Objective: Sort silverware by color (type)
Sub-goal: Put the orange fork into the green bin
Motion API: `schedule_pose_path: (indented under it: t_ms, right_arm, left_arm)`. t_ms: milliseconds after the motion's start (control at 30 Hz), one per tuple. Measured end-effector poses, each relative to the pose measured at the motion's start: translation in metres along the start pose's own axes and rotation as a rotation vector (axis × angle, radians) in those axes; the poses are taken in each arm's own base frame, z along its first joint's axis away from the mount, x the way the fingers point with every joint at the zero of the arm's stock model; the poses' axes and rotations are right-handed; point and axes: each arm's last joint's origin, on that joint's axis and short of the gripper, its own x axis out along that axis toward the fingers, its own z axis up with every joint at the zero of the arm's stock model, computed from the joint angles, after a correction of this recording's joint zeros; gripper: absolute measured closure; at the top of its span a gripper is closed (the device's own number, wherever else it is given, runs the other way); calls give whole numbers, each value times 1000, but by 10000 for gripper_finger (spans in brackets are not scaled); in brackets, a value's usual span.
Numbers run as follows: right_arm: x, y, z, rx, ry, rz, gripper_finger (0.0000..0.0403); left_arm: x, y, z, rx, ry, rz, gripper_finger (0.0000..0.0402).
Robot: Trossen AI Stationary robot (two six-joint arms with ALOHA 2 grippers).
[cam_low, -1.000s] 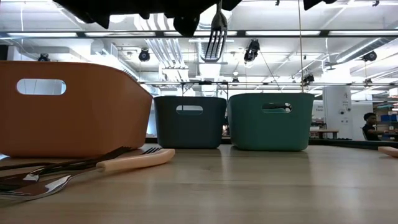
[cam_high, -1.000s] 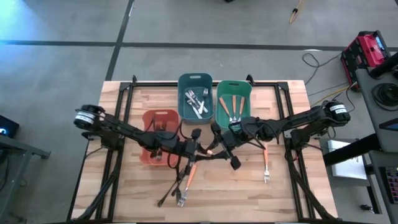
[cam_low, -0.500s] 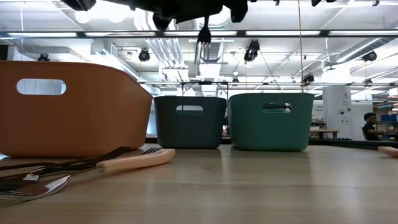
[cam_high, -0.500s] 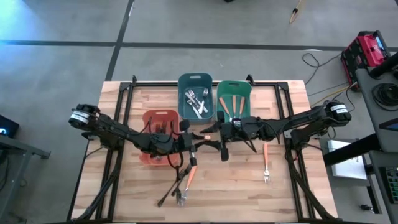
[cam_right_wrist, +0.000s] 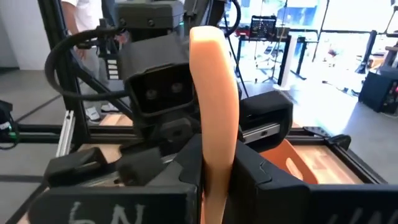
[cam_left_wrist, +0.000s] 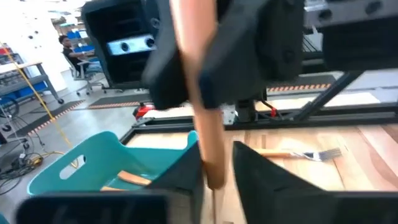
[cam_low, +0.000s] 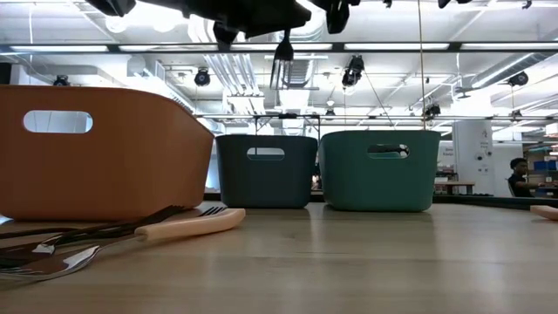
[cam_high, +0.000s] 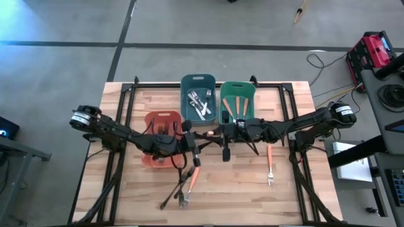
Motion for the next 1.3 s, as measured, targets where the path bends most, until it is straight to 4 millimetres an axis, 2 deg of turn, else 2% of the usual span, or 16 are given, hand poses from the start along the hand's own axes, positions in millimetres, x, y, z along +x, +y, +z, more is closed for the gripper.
schedule_pose_path:
  t_ms: [200,400,600,733,867,1000,1133,1300]
  right_arm:
    - [-1,-1,0,25,16,-3,371]
    - [-6,-18,9,96,121,-59,371]
    - [-4,-47,30,114,269,-209,371]
    - [-10,-73,43,148,374,-419,371]
    - [-22,-108,48,264,416,-657,371]
    - [-34,-147,38,372,462,-807,371]
    - [-41,-178,13,535,527,-787,371]
    - [-49,-199,-16,706,586,-784,367]
  left_arm:
    - [-1,0,-2,19,29,-9,255]
    - [-11,9,4,104,95,-11,212]
    - [-33,33,17,182,84,97,199]
    - [-58,53,19,194,58,160,199]
    - [-83,73,21,172,6,193,198]
    - [-104,87,20,122,-50,222,198]
    - [-118,94,19,93,-86,230,198]
    - [-127,99,21,75,-123,238,198]
